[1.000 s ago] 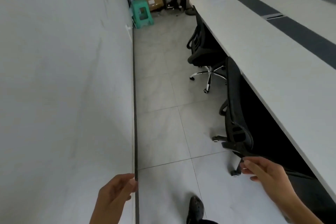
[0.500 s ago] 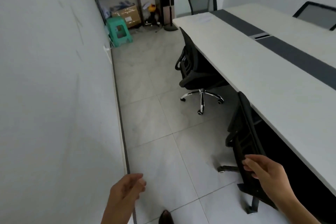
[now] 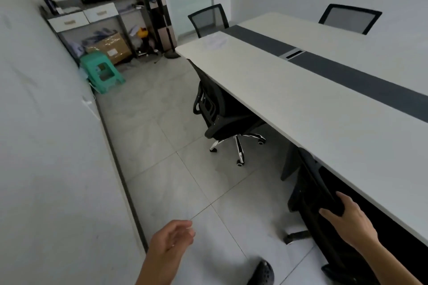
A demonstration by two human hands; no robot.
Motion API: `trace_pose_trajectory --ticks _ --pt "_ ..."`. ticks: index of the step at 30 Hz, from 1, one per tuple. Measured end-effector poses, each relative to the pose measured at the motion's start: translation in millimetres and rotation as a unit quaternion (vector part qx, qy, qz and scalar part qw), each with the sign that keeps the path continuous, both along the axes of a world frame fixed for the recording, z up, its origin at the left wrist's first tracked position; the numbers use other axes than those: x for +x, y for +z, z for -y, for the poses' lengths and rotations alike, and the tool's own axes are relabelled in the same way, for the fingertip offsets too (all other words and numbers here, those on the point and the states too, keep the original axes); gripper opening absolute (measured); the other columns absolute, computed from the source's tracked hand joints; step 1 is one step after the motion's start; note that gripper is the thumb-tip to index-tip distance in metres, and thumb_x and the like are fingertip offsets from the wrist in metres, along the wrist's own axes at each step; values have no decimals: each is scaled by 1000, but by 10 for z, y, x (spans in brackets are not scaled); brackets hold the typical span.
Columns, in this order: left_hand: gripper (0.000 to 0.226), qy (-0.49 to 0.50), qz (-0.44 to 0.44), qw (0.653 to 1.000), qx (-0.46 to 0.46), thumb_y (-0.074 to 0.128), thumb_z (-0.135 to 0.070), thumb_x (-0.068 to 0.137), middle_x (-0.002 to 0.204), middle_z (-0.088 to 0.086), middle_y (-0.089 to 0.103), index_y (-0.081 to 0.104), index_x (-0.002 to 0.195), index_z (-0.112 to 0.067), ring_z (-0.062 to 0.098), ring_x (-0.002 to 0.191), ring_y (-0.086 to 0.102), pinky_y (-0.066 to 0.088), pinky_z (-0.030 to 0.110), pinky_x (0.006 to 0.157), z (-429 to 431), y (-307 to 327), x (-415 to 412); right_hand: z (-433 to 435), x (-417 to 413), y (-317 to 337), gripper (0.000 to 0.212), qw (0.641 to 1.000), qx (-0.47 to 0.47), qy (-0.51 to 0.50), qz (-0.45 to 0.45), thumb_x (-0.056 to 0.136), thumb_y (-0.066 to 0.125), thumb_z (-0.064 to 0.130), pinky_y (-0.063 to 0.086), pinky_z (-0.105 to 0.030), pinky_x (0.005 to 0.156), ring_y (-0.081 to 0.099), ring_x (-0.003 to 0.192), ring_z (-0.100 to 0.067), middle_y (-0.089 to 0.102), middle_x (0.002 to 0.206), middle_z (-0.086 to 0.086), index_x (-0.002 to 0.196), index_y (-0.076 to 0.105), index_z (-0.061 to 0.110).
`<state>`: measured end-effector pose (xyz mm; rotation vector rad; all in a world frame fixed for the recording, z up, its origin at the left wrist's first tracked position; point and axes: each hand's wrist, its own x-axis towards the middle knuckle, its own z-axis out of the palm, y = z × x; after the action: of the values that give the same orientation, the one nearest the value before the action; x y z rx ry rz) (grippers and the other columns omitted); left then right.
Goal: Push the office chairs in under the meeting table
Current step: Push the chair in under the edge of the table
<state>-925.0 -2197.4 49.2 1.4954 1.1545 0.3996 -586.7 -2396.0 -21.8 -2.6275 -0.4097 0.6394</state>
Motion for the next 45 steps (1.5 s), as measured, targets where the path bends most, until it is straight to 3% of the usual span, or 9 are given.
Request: trace_pose_trajectory --ticks 7,13,17,23,27,32,34,38,45 --pt "6 -85 -12 996 6 68 -7 81 80 13 74 71 86 -10 21 73 71 49 11 58 -677 -125 357 -301 -19 -389 41 992 -73 -40 91 97 36 36 45 -29 57 65 81 -27 71 102 -4 137 40 34" --pt "16 -240 -35 970 -3 68 -32 68 80 11 74 71 82 -23 22 77 71 51 17 64 -1041 -310 779 -51 -468 -448 35 989 -64 -55 120 96 41 42 48 -28 57 67 79 -18 70 102 8 130 48 39" --pt "29 -368 -71 927 39 65 -49 60 78 3 73 68 80 -29 16 73 68 51 19 68 -1054 -454 1178 79 -790 -433 37 990 -67 -58 108 95 42 45 42 -27 65 65 93 -12 65 118 15 132 46 41" --pt "23 -559 -71 809 169 60 -39 80 98 -8 63 64 98 -24 6 92 60 48 25 80 -625 -752 1894 311 -1021 -369 44 991 -38 -103 76 94 44 48 37 -32 96 51 122 -16 58 131 10 134 50 30" --pt "39 -583 -41 750 310 49 -46 82 111 -2 58 63 107 -19 20 103 55 45 33 88 -279 -935 2395 792 -1102 -339 37 977 -34 -202 65 94 44 48 42 -35 96 57 111 -17 66 116 8 119 62 28" --pt "46 -577 -61 683 444 35 -50 83 93 -1 69 70 80 -20 28 108 56 41 40 92 4 -1215 2913 1476 -1019 -494 37 943 -87 -307 97 93 44 47 42 -35 88 61 95 -21 72 97 6 98 72 23" --pt "50 -575 -106 668 460 30 -49 85 81 -2 70 68 69 -20 27 99 60 43 41 85 52 -1320 3069 1567 -901 -582 39 940 -97 -312 101 93 43 48 43 -33 79 60 92 -21 71 93 6 93 72 22" --pt "43 -554 -94 669 486 36 -42 85 64 -5 64 58 56 -19 22 71 60 44 32 60 251 -1353 3257 1778 -671 -693 44 931 -101 -318 149 91 37 53 38 -28 60 63 89 -19 71 83 10 82 72 27" --pt "46 -545 -105 688 467 34 -44 88 65 -5 64 60 60 -19 20 71 60 47 32 60 702 -1403 3564 2219 24 -642 33 935 -89 -318 129 92 47 49 37 -27 63 63 94 -17 69 90 8 82 72 30"
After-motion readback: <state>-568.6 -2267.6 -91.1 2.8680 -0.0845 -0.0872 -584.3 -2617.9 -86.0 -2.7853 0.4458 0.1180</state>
